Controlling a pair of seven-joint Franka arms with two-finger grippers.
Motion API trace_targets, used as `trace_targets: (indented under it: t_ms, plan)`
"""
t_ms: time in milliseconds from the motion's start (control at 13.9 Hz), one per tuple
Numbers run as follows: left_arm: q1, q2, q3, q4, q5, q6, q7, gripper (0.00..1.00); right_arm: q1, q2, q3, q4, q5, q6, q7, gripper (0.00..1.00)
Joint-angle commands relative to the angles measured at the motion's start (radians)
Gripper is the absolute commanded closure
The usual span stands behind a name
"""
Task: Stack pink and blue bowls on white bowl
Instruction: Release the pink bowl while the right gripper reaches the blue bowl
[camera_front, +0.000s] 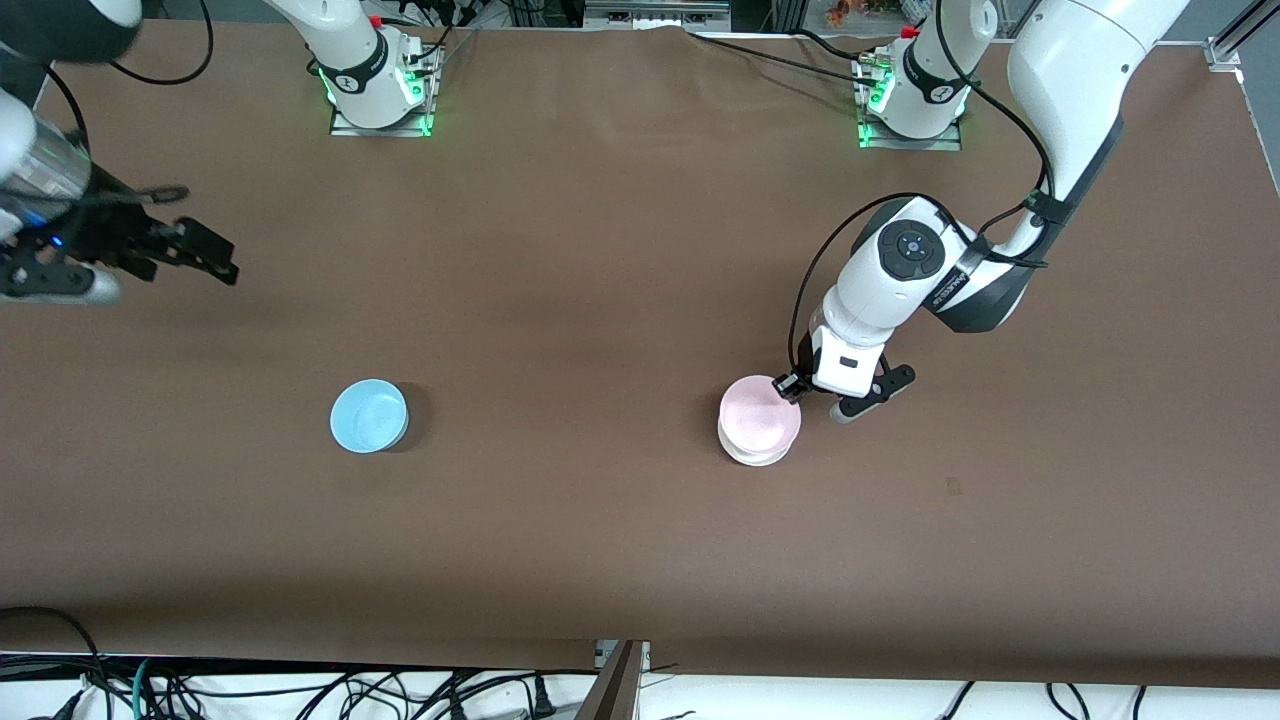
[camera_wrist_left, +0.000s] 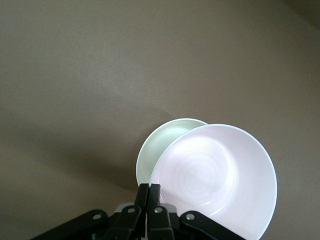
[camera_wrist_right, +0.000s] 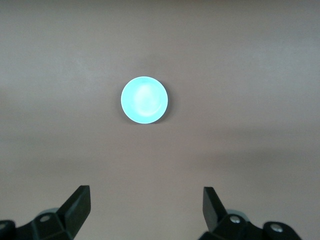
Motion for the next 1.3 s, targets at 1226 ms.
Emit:
trace_targets:
  t_ms: [1226]
  plan:
    - [0.008, 0.048, 0.021, -0.020, 0.232, 0.099, -0.169, 1.00, 0.013, 0.413, -0.001, 0.037, 0.014, 0.327, -0.037, 0.01]
